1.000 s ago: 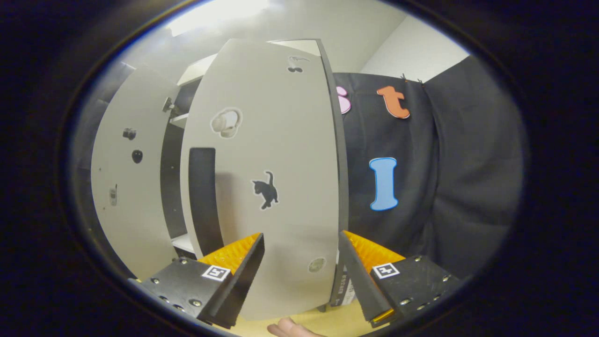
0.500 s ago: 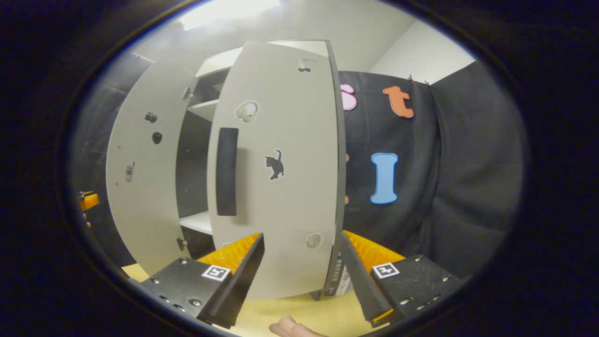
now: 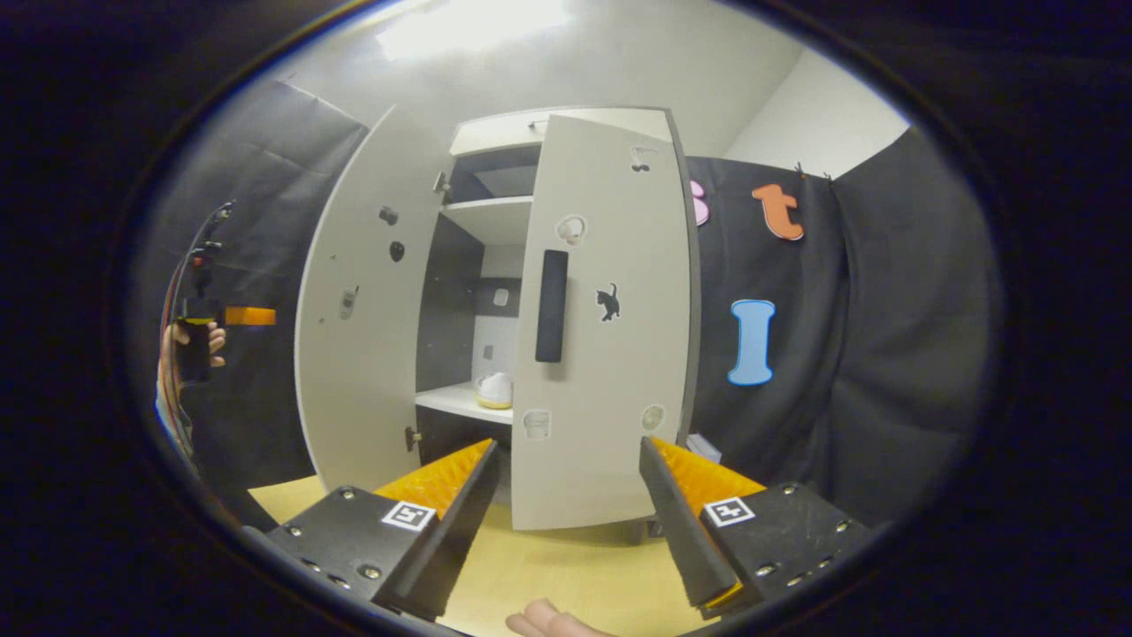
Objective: Grab one shoe with the right hand and put it into the shoe cabinet, grab the other shoe with the left hand and put it into the shoe cabinet; then close the right door with the right hand and the left door with the left hand.
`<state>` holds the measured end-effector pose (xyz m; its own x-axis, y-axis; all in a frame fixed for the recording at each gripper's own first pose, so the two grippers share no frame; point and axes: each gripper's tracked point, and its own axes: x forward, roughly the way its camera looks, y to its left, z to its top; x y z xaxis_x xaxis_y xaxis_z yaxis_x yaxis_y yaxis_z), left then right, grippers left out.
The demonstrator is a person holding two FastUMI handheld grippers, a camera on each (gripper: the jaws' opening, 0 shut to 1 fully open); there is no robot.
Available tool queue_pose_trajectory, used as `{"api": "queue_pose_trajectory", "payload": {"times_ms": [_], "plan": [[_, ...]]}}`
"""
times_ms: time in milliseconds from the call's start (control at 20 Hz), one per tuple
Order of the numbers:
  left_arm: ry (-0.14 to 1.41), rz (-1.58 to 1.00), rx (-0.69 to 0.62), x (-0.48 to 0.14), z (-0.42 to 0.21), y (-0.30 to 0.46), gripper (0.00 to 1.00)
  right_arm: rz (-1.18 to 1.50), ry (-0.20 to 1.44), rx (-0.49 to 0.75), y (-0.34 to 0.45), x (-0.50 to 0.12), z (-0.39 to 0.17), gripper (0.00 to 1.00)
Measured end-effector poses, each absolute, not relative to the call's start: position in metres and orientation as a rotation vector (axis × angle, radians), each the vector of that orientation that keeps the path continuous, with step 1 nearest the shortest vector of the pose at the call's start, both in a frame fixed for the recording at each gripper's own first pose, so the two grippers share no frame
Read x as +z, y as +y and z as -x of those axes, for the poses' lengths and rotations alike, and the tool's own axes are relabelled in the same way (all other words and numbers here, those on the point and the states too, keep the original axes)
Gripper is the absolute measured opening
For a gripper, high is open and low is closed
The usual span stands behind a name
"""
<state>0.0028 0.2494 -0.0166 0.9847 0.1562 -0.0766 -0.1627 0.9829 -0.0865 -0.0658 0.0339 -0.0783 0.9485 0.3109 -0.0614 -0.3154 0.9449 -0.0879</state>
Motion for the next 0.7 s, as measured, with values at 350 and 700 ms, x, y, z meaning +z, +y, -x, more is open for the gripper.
{"api": "queue_pose_trajectory", "payload": {"times_ms": [350,700], "plan": [[0.124,0.1,0.058,-0.028,-0.046,0.215,0.94,0.06,0.013,0.343,0.048,-0.079,0.116,0.95],[0.165,0.094,-0.02,-0.028,-0.063,0.172,0.86,0.076,-0.009,0.302,0.029,-0.096,0.135,0.93]]}}
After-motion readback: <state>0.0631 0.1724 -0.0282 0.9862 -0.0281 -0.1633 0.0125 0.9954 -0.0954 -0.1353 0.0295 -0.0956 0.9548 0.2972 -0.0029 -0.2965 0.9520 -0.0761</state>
